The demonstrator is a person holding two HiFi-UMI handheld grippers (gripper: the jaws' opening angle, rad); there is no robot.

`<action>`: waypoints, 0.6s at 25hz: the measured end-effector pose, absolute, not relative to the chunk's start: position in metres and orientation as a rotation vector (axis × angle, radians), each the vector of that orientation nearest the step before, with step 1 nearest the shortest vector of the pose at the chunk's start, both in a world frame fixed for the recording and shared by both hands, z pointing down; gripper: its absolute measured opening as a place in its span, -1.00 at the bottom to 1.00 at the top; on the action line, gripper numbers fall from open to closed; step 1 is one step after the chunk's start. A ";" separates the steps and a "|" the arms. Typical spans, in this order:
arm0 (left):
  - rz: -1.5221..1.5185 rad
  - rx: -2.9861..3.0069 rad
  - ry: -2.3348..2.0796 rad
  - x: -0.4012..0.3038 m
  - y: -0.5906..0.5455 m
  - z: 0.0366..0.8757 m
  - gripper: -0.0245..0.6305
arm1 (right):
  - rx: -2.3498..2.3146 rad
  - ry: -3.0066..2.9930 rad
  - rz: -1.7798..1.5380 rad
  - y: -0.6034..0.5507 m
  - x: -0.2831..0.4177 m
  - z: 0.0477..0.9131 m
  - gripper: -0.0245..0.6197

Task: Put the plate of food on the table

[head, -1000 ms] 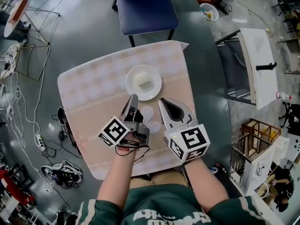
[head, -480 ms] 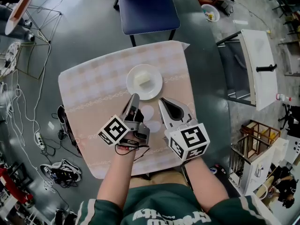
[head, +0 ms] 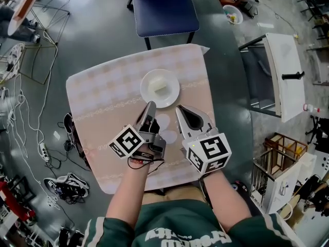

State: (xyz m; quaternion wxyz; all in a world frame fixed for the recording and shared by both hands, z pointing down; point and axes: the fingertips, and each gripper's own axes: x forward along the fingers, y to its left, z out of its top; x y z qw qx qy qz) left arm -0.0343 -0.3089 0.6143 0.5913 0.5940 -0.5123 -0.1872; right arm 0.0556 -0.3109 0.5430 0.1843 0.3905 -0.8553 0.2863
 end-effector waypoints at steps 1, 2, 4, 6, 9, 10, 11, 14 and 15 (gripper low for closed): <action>-0.433 1.394 -1.196 -0.035 -0.310 0.610 -0.90 | 1.101 -2.412 0.806 -0.311 0.056 0.541 -0.88; -0.433 1.405 -1.198 -0.035 -0.310 0.605 -0.90 | 1.101 -2.414 0.804 -0.310 0.056 0.539 -0.88; -0.432 1.430 -1.201 -0.036 -0.311 0.591 -0.90 | 1.102 -2.420 0.797 -0.309 0.055 0.532 -0.88; -0.424 1.473 -1.200 -0.037 -0.310 0.576 -0.90 | 1.108 -2.432 0.783 -0.309 0.053 0.522 -0.88; -0.411 1.540 -1.200 -0.039 -0.307 0.553 -0.90 | 1.119 -2.458 0.749 -0.309 0.049 0.504 -0.88; -0.408 1.555 -1.200 -0.039 -0.304 0.545 -0.90 | 1.120 -2.465 0.738 -0.307 0.048 0.498 -0.88; -0.406 1.567 -1.197 -0.039 -0.299 0.536 -0.90 | 1.120 -2.471 0.729 -0.304 0.047 0.491 -0.88; -0.391 1.631 -1.191 -0.040 -0.287 0.508 -0.90 | 1.130 -2.491 0.710 -0.293 0.045 0.471 -0.88; -0.380 1.666 -1.194 -0.042 -0.285 0.499 -0.90 | 1.134 -2.501 0.700 -0.290 0.043 0.464 -0.88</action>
